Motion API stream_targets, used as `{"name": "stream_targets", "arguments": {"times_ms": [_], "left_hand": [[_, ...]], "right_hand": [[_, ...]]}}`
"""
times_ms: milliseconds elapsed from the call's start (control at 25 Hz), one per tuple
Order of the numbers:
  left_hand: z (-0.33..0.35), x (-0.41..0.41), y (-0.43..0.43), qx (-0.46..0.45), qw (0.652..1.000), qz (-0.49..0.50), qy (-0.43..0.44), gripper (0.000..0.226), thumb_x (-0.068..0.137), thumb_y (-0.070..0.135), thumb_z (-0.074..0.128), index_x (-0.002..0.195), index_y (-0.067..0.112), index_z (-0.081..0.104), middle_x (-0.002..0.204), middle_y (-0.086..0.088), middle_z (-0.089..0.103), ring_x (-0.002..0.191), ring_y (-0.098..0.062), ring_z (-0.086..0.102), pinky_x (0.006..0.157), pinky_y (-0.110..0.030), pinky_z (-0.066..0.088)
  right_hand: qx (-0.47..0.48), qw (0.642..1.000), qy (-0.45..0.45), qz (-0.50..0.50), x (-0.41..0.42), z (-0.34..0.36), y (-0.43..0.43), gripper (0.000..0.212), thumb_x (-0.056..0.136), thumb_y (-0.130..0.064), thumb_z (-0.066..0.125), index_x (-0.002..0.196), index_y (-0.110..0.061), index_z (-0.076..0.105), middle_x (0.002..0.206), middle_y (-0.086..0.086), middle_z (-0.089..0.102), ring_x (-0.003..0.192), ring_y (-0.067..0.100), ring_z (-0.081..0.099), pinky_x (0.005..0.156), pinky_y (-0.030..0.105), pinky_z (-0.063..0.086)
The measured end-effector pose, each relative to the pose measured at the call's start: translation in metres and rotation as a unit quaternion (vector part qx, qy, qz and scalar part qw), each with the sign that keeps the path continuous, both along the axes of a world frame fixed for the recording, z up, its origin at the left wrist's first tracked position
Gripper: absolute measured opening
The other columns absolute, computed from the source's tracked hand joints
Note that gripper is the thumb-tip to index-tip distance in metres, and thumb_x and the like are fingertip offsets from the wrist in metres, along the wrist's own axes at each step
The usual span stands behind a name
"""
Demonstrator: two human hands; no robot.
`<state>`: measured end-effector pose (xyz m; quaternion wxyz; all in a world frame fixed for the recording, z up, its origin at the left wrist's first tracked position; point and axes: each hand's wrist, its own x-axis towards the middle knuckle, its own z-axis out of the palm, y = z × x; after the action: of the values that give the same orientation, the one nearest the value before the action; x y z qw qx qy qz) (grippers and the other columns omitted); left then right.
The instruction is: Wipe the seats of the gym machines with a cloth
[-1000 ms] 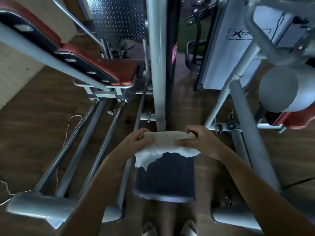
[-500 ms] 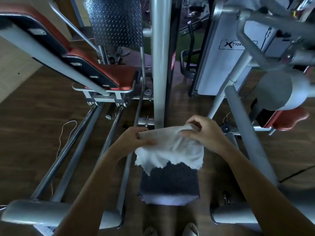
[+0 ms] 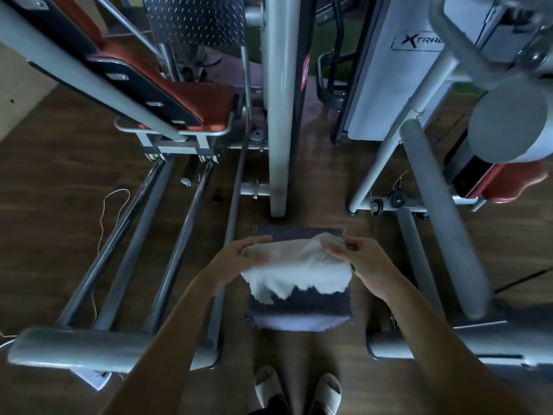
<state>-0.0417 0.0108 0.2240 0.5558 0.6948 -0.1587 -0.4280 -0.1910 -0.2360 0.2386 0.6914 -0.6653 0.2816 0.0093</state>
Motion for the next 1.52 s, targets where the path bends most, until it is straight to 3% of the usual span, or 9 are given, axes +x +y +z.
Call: {"name": "stream_targets", "arguments": {"times_ms": [160, 280, 440, 760, 880, 1080, 1280, 1360, 1520], "left_hand": [[-0.006, -0.002, -0.010, -0.057, 0.971, 0.076, -0.221, 0.027, 0.075, 0.027, 0.086, 0.092, 0.010, 0.073, 0.126, 0.011, 0.066, 0.122, -0.013, 0.058, 0.099, -0.036, 0.049], [0.001, 0.001, -0.020, -0.012, 0.905, 0.080, -0.418, 0.020, 0.075, 0.021, 0.087, 0.073, 0.017, 0.068, 0.115, 0.017, 0.065, 0.110, -0.010, 0.058, 0.089, -0.023, 0.045], [0.027, -0.011, -0.031, -0.099, 0.956, 0.115, -0.251, 0.019, 0.088, 0.026, 0.076, 0.086, 0.011, 0.065, 0.075, -0.009, 0.063, 0.068, -0.025, 0.062, 0.059, -0.039, 0.049], [-0.034, -0.004, -0.034, 0.009, 0.992, 0.085, 0.091, 0.015, 0.099, 0.026, 0.059, 0.107, 0.015, 0.054, 0.103, -0.010, 0.062, 0.085, -0.018, 0.064, 0.068, -0.032, 0.054], [-0.068, -0.014, -0.035, 0.031, 0.977, 0.063, 0.200, 0.056, 0.088, -0.001, 0.068, 0.132, 0.024, 0.043, 0.125, -0.011, 0.059, 0.112, -0.030, 0.064, 0.087, -0.043, 0.059], [-0.139, -0.009, -0.042, 0.117, 0.993, 0.018, 0.000, 0.060, 0.083, -0.011, 0.067, 0.122, 0.033, 0.054, 0.121, -0.007, 0.055, 0.106, -0.027, 0.061, 0.086, -0.040, 0.057], [-0.214, -0.018, -0.044, 0.206, 0.976, -0.050, -0.055, 0.051, 0.088, -0.005, 0.065, 0.125, 0.029, 0.058, 0.114, 0.003, 0.047, 0.105, -0.024, 0.058, 0.084, -0.051, 0.059], [-0.233, -0.028, -0.046, 0.234, 0.967, -0.032, -0.097, 0.061, 0.085, 0.004, 0.075, 0.139, 0.018, 0.051, 0.121, -0.001, 0.041, 0.113, -0.023, 0.053, 0.094, -0.035, 0.052], [-0.235, -0.035, -0.054, 0.255, 0.955, -0.019, -0.149, 0.067, 0.084, 0.005, 0.077, 0.144, 0.008, 0.047, 0.121, -0.008, 0.038, 0.109, -0.017, 0.045, 0.084, -0.007, 0.035]], "right_hand": [[0.023, 1.000, 0.019, 0.003, -0.006, -0.016, 0.000, 0.017, 0.095, -0.040, 0.066, 0.099, -0.024, 0.068, 0.100, 0.016, 0.065, 0.094, 0.034, 0.063, 0.094, 0.059, 0.052], [-0.136, 0.990, -0.035, -0.001, -0.007, -0.009, -0.002, 0.004, 0.098, -0.032, 0.063, 0.100, -0.031, 0.060, 0.089, -0.009, 0.060, 0.079, 0.002, 0.058, 0.074, 0.027, 0.049], [-0.216, 0.971, -0.081, 0.062, -0.006, 0.012, -0.016, 0.038, 0.093, -0.031, 0.070, 0.128, -0.039, 0.057, 0.100, -0.018, 0.063, 0.085, -0.008, 0.061, 0.074, 0.014, 0.050], [-0.004, 1.000, 0.017, -0.015, -0.001, -0.045, -0.018, 0.027, 0.094, -0.035, 0.067, 0.110, -0.015, 0.057, 0.101, 0.017, 0.058, 0.087, 0.029, 0.056, 0.078, 0.037, 0.050], [0.010, 0.994, 0.090, -0.062, -0.012, -0.103, -0.014, 0.024, 0.096, -0.022, 0.066, 0.116, -0.031, 0.057, 0.120, 0.007, 0.061, 0.101, 0.025, 0.064, 0.082, 0.042, 0.059], [-0.042, 0.994, 0.091, -0.031, -0.013, -0.164, -0.023, 0.060, 0.087, 0.002, 0.070, 0.133, -0.032, 0.055, 0.130, -0.007, 0.055, 0.116, 0.011, 0.057, 0.100, 0.038, 0.053], [-0.160, 0.977, 0.111, 0.089, -0.018, -0.219, -0.032, 0.067, 0.093, 0.008, 0.059, 0.148, -0.027, 0.043, 0.121, -0.008, 0.059, 0.093, -0.013, 0.054, 0.078, 0.007, 0.042], [-0.242, 0.953, 0.118, 0.141, -0.024, -0.241, -0.029, 0.066, 0.093, -0.001, 0.063, 0.145, -0.035, 0.040, 0.092, -0.001, 0.050, 0.072, -0.001, 0.045, 0.070, 0.013, 0.036], [-0.294, 0.932, 0.162, 0.139, -0.020, -0.253, -0.030, 0.054, 0.097, -0.002, 0.055, 0.145, -0.026, 0.050, 0.099, 0.006, 0.049, 0.071, 0.006, 0.045, 0.068, 0.005, 0.037]]}}
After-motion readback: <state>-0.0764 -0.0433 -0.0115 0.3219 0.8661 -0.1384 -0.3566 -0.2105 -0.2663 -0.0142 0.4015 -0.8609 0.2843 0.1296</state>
